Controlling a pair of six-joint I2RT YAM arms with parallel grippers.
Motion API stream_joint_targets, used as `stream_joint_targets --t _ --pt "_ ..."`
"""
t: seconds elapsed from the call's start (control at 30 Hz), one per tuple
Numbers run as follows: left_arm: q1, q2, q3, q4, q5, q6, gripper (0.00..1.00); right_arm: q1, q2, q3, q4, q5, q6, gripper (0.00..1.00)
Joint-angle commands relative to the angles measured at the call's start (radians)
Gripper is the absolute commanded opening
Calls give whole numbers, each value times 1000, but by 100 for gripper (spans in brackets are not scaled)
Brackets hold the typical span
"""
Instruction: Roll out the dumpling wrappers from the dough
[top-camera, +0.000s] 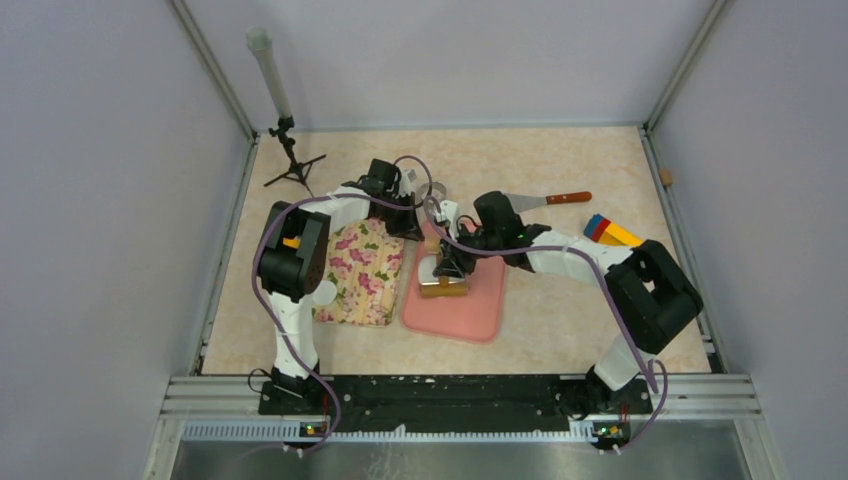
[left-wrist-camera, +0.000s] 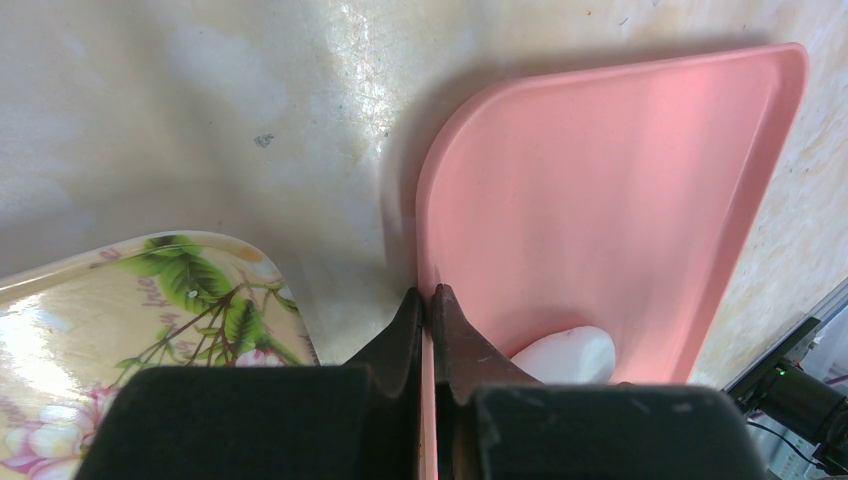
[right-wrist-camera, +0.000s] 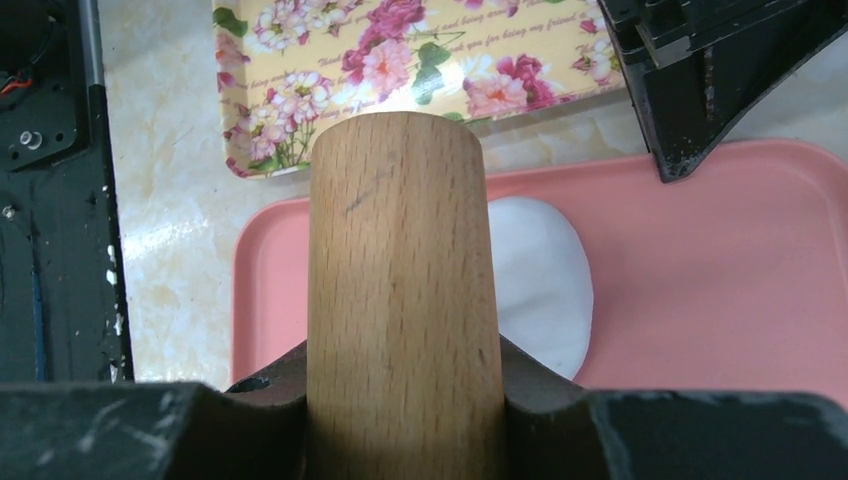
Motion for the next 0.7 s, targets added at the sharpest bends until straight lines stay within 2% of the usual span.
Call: stream_joint_targets --t 0.0,0.37,0.53,0.67 --pt "6 -12 -40 -85 -34 14 0 8 39 -66 -326 81 -80 0" --pt "6 -10 -38 -82 -31 12 0 6 -3 -35 -316 -3 -64 0" --pt "6 -5 -35 -83 -30 11 0 -12 -91 -14 -91 -69 102 0" --pt "6 -11 -36 -83 -31 12 0 -19 -107 12 83 -15 215 0"
